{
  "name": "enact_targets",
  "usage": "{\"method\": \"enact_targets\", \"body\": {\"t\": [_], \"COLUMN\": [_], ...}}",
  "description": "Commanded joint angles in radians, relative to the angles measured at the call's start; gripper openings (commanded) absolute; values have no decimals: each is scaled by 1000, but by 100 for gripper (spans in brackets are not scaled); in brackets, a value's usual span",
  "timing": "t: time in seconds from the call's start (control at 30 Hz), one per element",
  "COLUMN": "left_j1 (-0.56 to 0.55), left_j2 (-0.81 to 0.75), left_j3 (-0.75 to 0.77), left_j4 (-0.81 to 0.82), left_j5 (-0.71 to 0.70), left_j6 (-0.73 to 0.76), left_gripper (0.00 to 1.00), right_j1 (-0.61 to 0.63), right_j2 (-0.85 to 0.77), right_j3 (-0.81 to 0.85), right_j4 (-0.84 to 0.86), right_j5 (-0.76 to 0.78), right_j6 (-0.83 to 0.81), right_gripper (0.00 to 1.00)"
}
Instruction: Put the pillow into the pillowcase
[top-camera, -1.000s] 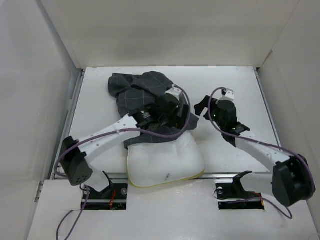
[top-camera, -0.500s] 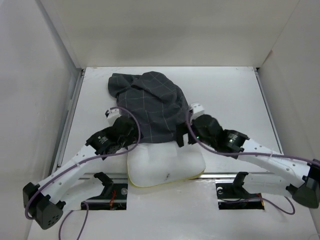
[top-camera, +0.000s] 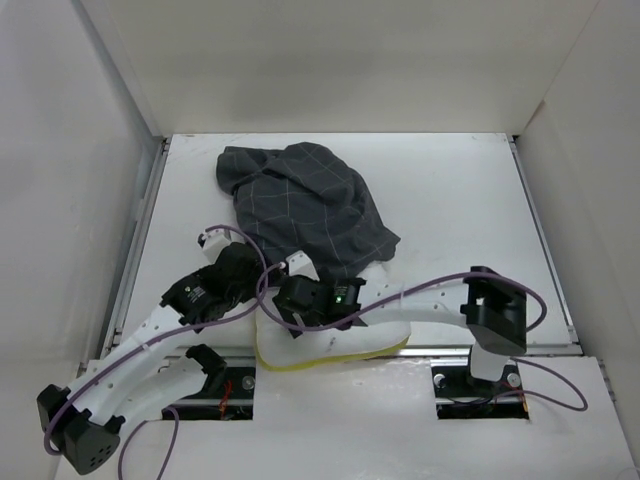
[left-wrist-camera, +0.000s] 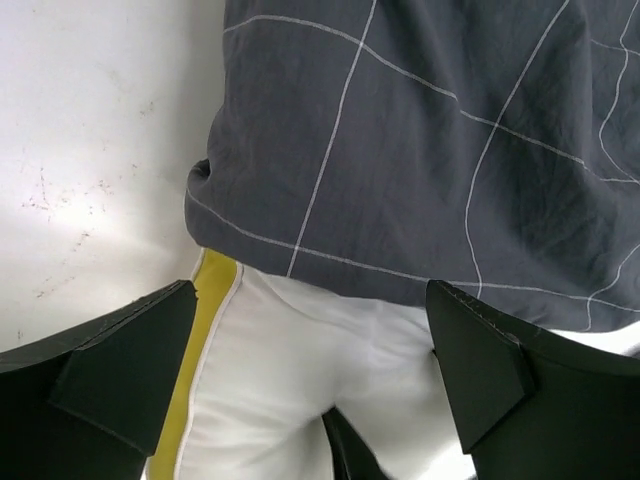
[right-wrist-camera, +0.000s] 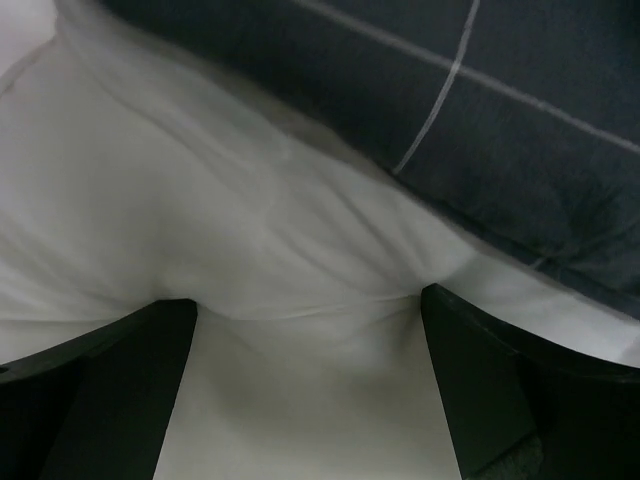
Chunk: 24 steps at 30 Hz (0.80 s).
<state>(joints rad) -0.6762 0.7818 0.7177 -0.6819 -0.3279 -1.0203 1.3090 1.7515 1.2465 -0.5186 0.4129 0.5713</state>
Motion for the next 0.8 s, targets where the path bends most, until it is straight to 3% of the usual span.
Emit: {"method": "enact_targets", "body": {"t": [0.0, 0.03, 0.07, 0.1, 0.13, 0.17, 0.3, 0.43, 0.63, 0.77], "left_j1": [3, 3, 3, 3, 3, 3, 3, 3, -6, -39], "left_j2": [-4, -4, -4, -4, -4, -4, 5, 5, 56, 141], "left_j3": [54, 54, 54, 64, 65, 75, 75, 23, -66, -75], "left_j4": [-1, -1, -11, -11, -11, -11, 28, 162, 510, 676], "left_j5": [-37, -37, -51, -60, -60, -60, -60, 19, 167, 143], "left_j6": [-18, -27, -27, -27, -27, -15, -3, 89, 253, 302], "left_gripper": [100, 100, 100, 100, 100, 100, 100, 100, 100, 100], "right_j1": [-65, -88, -99, -115, -157, -183, -304, -453, -596, -634], "right_j2": [77, 97, 121, 121, 121, 105, -216, -447, -507, -475], "right_j3": [34, 21, 11, 2, -10, -36, -169, -196, -61, 16], "right_j4": [-71, -52, -37, -37, -18, -5, 156, 233, 184, 154], "right_j5": [77, 76, 76, 76, 76, 76, 5, -199, -352, -376], "right_j6": [105, 105, 105, 105, 105, 105, -8, -167, -240, -249], "right_gripper": [100, 97, 87, 68, 15, 0, 0, 0, 0, 0]}}
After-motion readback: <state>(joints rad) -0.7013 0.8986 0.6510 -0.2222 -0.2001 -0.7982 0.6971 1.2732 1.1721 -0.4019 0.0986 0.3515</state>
